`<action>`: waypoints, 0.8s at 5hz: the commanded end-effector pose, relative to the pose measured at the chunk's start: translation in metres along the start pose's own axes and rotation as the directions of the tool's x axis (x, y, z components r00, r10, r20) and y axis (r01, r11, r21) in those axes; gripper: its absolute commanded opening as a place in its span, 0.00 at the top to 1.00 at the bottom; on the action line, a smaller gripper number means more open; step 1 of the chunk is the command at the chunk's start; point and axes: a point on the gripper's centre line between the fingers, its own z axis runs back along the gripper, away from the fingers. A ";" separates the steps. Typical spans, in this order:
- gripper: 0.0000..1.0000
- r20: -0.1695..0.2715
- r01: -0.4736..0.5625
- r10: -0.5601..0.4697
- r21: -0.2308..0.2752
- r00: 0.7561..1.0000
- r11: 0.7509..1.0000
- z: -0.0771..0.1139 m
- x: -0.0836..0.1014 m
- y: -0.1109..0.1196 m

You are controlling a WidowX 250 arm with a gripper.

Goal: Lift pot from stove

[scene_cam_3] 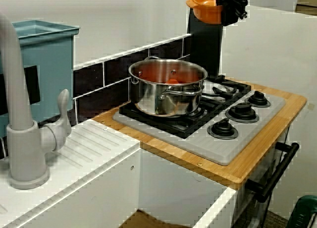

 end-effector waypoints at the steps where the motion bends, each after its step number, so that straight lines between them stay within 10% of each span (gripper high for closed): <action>1: 1.00 -0.056 0.058 -0.056 0.042 0.997 0.997 0.015 0.007 0.000; 4: 1.00 -0.147 0.153 -0.139 0.091 0.979 0.984 0.033 0.014 -0.002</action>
